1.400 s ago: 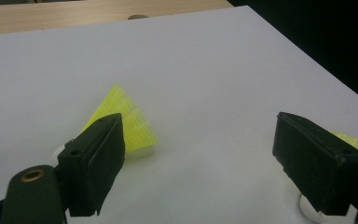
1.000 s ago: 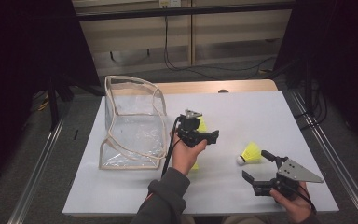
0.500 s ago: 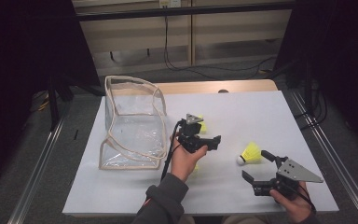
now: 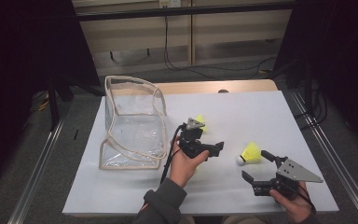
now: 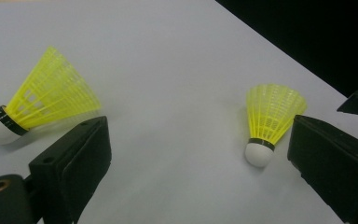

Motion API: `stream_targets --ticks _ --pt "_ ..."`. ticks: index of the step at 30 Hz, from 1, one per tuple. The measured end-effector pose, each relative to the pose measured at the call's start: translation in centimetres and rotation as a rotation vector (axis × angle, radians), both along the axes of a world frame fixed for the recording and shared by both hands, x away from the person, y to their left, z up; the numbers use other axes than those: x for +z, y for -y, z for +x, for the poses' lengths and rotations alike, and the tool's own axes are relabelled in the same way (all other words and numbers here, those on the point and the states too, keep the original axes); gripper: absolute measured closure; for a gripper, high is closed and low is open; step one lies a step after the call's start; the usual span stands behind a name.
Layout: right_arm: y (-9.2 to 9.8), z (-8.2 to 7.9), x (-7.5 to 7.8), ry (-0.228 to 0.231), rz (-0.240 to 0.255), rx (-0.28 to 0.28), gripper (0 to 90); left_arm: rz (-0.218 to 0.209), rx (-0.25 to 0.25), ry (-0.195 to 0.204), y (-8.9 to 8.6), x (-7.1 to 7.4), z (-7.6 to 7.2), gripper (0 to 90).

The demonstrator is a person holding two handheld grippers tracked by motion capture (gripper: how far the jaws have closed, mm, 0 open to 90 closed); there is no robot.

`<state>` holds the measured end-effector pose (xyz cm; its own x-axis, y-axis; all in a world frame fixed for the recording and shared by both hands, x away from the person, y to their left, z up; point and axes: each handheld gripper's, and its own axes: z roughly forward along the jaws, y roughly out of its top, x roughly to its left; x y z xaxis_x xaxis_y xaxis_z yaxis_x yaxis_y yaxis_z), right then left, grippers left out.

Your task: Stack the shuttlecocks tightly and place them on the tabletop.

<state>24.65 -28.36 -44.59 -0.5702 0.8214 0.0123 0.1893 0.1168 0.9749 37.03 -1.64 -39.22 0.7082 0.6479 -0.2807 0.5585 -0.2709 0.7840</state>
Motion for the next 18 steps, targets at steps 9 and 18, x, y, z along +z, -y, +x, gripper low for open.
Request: stream_targets --ticks 9,18 --pt "0.0 0.0 0.0 0.0 -0.002 0.002 1.4 -0.015 -0.03 -0.011 -0.3 -0.2 -0.7 5.2" --pt "0.0 0.0 0.0 0.002 -0.003 0.001 1.4 -0.021 -0.059 -0.018 -0.6 -0.3 -1.4 4.8"
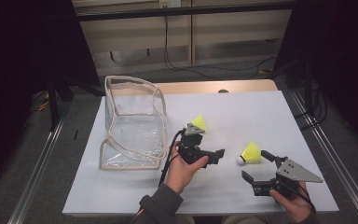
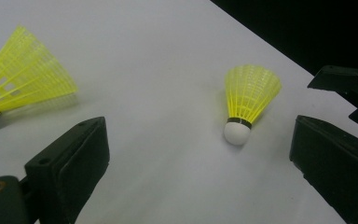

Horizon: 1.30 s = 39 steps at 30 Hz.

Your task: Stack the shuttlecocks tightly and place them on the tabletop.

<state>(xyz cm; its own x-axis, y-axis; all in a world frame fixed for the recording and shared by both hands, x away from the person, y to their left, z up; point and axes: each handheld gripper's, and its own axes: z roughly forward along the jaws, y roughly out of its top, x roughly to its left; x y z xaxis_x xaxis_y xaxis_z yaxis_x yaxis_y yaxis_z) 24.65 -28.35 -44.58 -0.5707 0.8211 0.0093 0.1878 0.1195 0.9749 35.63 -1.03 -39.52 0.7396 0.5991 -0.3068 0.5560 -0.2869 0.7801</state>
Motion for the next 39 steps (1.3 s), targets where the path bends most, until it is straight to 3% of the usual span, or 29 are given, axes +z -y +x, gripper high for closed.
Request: stream_targets --ticks 31,39 --pt "0.0 0.0 0.0 -0.002 -0.005 -0.001 1.5 -0.006 -0.085 -0.021 -1.7 -0.5 -1.7 4.4" --pt "0.0 0.0 0.0 -0.001 -0.006 -0.001 1.5 -0.006 -0.133 -0.02 -2.6 -0.6 -2.2 4.4"
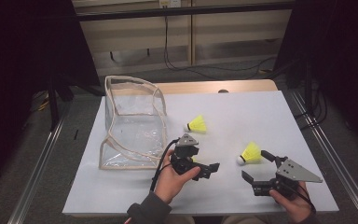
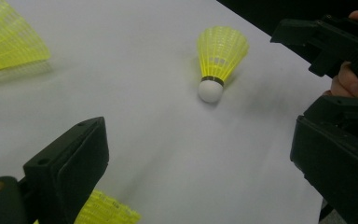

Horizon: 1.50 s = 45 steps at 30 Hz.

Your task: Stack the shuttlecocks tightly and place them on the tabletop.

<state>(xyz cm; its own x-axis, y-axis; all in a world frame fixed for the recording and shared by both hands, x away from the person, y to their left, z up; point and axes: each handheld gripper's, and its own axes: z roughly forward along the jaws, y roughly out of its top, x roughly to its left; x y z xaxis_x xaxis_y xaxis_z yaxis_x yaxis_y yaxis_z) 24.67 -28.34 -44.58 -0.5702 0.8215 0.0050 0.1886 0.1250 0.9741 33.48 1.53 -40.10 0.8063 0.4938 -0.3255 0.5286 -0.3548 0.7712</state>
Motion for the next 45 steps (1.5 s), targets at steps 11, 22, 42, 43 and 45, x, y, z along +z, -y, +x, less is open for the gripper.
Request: stream_targets --ticks 11,22,42,43,45 --pt "0.0 0.0 0.0 0.0 0.001 0.001 1.5 -0.001 -0.067 -0.004 -1.1 -0.2 -0.9 4.4" --pt "-0.1 0.0 0.0 0.001 0.002 0.001 1.6 0.008 -0.092 0.002 -2.1 -0.2 -1.6 4.4" --pt "-0.1 0.0 0.0 0.001 0.0 -0.001 1.6 0.02 -0.098 -0.009 -4.0 -0.4 -2.2 4.4" --pt "-0.1 0.0 0.0 0.001 0.0 -0.001 1.6 0.023 -0.098 -0.008 -4.1 -0.4 -2.2 4.4" --pt "-0.1 0.0 0.0 0.002 0.0 0.0 1.6 0.027 -0.1 -0.007 -4.2 -0.4 -2.3 4.4"
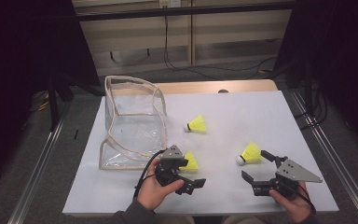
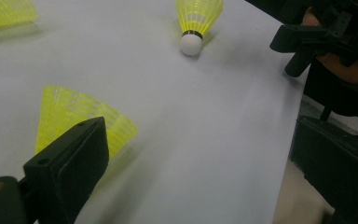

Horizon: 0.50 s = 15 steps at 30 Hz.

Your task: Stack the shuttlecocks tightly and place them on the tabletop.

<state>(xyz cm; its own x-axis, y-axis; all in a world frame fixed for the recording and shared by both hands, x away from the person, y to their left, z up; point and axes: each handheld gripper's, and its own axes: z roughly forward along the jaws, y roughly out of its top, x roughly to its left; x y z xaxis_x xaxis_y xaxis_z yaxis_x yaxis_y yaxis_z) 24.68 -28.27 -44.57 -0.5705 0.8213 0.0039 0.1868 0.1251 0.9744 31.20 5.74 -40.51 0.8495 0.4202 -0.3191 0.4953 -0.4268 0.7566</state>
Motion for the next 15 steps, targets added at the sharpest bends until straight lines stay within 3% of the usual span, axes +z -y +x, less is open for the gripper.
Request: stream_targets --ticks 15 --pt "0.0 0.0 0.0 -0.001 -0.003 -0.001 1.7 0.021 0.001 0.009 -1.6 -0.2 -0.4 4.4"
